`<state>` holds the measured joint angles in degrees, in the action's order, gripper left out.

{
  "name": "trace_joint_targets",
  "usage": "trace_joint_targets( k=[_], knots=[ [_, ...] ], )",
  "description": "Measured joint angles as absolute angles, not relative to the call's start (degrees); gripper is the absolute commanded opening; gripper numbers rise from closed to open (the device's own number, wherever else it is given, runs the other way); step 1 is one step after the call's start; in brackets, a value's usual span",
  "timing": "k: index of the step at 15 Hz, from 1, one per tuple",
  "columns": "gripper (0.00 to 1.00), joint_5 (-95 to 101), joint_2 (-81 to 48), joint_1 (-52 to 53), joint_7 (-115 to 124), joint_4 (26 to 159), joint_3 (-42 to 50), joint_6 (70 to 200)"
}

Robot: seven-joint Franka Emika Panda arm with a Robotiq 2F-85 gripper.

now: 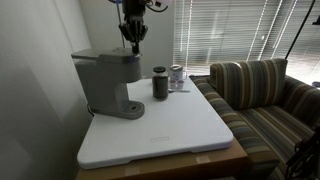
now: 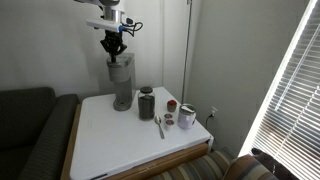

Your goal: Close the lid on the coffee machine

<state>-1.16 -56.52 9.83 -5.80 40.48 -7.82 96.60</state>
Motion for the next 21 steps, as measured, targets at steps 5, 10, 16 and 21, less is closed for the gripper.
trace_joint_targets(
  k=[5,10,16,21],
  knots=[
    [0.0,-1.2,-57.28,9.88,-5.54,38.92,-7.83,96.18],
    [0.0,-1.13,-57.33,9.92,-4.45,38.68,-7.82,96.15],
    [0.0,-0.61,-57.33,10.13,-3.41,38.39,-7.77,96.2],
    [0.0,0.01,-56.79,10.26,-3.4,36.83,-7.77,96.34]
  ],
)
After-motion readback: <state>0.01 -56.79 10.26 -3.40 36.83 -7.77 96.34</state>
